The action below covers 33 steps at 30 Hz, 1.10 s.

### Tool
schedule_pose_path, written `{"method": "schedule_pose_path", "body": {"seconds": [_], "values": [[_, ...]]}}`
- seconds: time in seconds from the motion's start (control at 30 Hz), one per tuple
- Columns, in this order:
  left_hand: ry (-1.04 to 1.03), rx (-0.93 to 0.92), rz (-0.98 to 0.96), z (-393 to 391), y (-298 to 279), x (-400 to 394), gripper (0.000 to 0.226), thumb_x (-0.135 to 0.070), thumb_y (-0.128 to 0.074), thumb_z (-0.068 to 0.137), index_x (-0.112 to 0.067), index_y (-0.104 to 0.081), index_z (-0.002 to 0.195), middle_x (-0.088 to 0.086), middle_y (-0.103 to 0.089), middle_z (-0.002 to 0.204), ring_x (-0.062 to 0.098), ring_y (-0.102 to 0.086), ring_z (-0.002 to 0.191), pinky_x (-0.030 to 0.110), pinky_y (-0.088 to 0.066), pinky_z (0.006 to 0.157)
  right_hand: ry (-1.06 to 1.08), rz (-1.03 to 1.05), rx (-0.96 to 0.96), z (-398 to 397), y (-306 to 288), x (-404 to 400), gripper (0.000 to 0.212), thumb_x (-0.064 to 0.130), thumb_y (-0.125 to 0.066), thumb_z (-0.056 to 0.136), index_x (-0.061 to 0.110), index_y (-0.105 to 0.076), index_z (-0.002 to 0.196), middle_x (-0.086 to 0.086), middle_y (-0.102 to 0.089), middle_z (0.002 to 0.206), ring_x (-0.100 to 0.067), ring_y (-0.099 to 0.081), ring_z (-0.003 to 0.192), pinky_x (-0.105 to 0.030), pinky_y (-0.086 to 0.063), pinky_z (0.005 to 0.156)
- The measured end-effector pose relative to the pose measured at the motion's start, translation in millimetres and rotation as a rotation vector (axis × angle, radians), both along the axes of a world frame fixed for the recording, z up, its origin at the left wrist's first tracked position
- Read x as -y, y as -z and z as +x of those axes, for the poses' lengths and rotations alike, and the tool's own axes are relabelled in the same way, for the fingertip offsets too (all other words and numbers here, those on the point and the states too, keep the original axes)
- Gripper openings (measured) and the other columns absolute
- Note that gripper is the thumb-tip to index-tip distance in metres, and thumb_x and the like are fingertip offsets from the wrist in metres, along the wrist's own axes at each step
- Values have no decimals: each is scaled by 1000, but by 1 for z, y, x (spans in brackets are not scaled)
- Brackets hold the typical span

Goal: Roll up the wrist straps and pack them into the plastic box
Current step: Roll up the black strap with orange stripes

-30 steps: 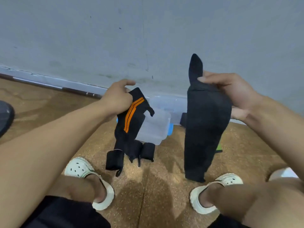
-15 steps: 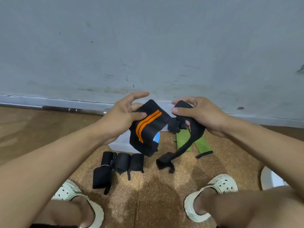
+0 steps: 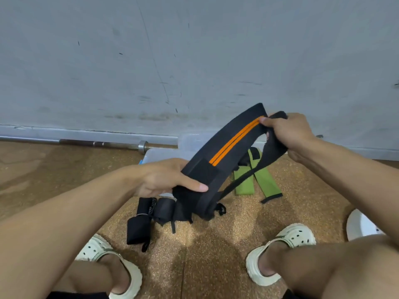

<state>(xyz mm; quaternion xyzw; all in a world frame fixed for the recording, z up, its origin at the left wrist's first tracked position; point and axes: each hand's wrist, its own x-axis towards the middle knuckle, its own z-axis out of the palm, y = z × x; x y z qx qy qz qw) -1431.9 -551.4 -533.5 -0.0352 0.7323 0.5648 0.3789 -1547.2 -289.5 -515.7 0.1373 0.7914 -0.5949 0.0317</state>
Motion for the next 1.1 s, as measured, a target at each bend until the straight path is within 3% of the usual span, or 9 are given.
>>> {"method": "schedule_pose_path", "body": {"seconds": [0.13,0.3,0.37,0.43,0.5,0.57,0.73,0.87,1.1], "values": [[-217,-48,32,-7,7,7,60,-12,-79,85,-24,-57,139,6,-74,122,26,-71,112,46,-53,103,-96,70,36,-8,16,-17,12,23,-80,89,12,-78,94,-2,-73,77,-13,-67,63,-27,-54,63],[-320,-136,-14,-10,5,7,67,-13,-77,88,-29,-50,147,10,-71,125,25,-71,112,39,-56,101,-792,423,8,16,6,2,36,43,-84,80,39,-74,115,2,-79,104,-11,-74,98,-29,-56,97],[-278,-166,-70,-9,4,3,70,-15,-77,89,-29,-46,150,5,-71,122,15,-71,104,29,-58,91,-1026,566,-45,27,1,16,46,46,-84,79,43,-70,123,15,-75,117,0,-67,108,-24,-49,104],[-259,-169,-116,-9,5,0,75,-17,-74,92,-32,-36,155,-1,-66,124,9,-69,101,26,-58,88,-1169,590,-55,36,-1,28,55,47,-83,81,41,-65,133,42,-65,104,19,-57,102,-16,-42,101],[-261,-139,-103,-9,5,-3,76,-16,-67,98,-38,-27,159,3,-57,139,18,-67,112,35,-54,101,-1223,566,-49,41,2,36,67,48,-81,83,40,-56,144,52,-57,87,23,-54,99,-18,-39,102],[-281,-99,-48,-9,2,-4,74,-9,-61,100,-39,-27,159,5,-48,151,22,-62,119,36,-50,105,-1219,523,-46,41,6,40,74,51,-82,81,44,-49,148,40,-61,120,9,-53,125,-30,-38,116],[-203,-50,45,-3,-3,1,98,4,-63,85,-41,-19,160,13,-63,137,30,-67,116,35,-54,93,-1252,466,51,42,12,43,73,50,-82,82,52,-47,145,32,-62,123,6,-57,125,-31,-40,116],[-80,-50,-1,0,-4,7,110,9,-69,87,-43,-6,161,13,-67,131,30,-70,114,46,-51,105,-1287,484,83,42,17,49,68,49,-82,82,48,-51,142,24,-57,143,0,-52,133,-36,-37,120],[-74,-66,58,-3,-7,11,106,4,-68,91,-41,-3,161,16,-74,119,32,-71,112,44,-53,101,-1217,401,70,39,20,50,33,37,-81,87,33,-74,119,18,-75,113,-2,-69,107,-31,-49,105]]}}
